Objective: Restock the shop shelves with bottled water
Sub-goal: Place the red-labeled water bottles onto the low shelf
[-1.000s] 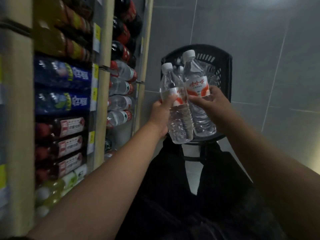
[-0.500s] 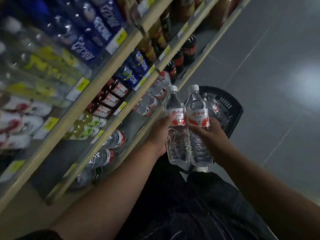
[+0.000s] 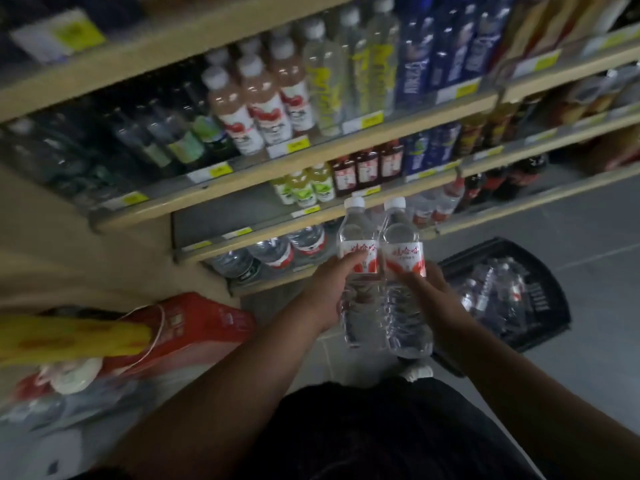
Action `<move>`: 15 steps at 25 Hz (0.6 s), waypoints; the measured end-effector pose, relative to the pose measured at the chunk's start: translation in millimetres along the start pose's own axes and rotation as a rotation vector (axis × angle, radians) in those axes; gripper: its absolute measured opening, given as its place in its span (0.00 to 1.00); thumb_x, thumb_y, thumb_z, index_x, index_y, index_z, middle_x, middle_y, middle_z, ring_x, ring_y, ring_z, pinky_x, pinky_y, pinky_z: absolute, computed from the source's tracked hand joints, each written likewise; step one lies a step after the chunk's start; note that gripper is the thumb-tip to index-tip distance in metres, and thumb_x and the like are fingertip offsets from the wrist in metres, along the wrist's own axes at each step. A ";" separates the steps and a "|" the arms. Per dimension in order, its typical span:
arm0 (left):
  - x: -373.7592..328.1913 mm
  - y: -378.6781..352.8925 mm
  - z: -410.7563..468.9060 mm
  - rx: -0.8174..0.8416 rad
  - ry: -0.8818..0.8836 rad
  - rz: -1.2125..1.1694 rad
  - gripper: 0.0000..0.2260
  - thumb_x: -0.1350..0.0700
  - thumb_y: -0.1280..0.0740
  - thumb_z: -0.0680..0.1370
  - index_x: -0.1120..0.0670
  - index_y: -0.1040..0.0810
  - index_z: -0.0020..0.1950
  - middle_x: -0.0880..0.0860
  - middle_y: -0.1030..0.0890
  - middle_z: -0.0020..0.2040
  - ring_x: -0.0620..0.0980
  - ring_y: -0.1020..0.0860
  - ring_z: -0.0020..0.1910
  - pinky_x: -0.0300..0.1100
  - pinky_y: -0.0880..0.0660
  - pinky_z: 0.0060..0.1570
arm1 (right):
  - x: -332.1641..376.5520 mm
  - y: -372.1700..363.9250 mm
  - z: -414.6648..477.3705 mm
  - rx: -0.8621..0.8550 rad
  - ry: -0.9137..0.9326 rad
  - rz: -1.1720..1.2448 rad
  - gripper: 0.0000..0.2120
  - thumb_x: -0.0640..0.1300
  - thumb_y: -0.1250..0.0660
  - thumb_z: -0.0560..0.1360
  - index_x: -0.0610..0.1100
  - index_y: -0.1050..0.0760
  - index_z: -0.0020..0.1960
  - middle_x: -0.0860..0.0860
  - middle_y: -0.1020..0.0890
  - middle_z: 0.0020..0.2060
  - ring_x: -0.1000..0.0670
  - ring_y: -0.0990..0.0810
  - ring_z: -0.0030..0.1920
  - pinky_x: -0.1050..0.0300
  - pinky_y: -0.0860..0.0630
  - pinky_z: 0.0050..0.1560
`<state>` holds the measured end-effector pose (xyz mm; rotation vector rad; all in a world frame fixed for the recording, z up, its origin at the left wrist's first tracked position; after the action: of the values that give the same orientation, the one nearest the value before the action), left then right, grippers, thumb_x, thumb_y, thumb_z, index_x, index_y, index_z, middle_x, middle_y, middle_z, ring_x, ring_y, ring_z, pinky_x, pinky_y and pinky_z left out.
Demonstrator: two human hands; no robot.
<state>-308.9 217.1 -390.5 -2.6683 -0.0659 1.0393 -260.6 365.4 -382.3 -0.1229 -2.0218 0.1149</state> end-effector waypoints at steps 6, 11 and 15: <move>1.3 143.9 -58.7 -0.156 -0.121 -0.131 0.16 0.49 0.28 0.75 0.55 0.20 0.59 0.58 0.15 0.52 0.60 0.17 0.53 0.61 0.25 0.61 | -1.6 -138.3 -0.4 0.260 -0.012 -0.133 0.10 0.49 0.31 0.75 0.43 0.20 0.52 0.42 0.16 0.47 0.41 0.16 0.47 0.46 0.21 0.46; -3.2 248.8 -115.4 -0.227 -0.229 -0.160 0.11 0.50 0.30 0.77 0.54 0.20 0.56 0.55 0.14 0.49 0.55 0.16 0.49 0.56 0.23 0.56 | -31.5 -241.2 18.1 0.217 -0.137 -0.346 0.22 0.47 0.26 0.71 0.42 0.27 0.62 0.44 0.18 0.53 0.42 0.18 0.53 0.46 0.20 0.49; -7.2 307.1 -139.3 -0.258 -0.257 -0.194 0.12 0.50 0.33 0.78 0.57 0.21 0.55 0.55 0.15 0.47 0.52 0.16 0.44 0.47 0.18 0.43 | -35.5 -303.8 31.3 0.347 -0.193 -0.327 0.31 0.39 0.23 0.65 0.42 0.30 0.65 0.44 0.18 0.56 0.41 0.19 0.56 0.47 0.21 0.53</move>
<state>-238.5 -112.2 -371.1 -2.6592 -0.5323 1.3818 -284.3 58.8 -386.2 0.4510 -2.1515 0.2750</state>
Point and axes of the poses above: each hand's wrist, its own z-axis towards the middle knuckle, its own y-axis out of the back of the hand, x = y × z, the point moved 4 cm from there along z, towards the middle knuckle
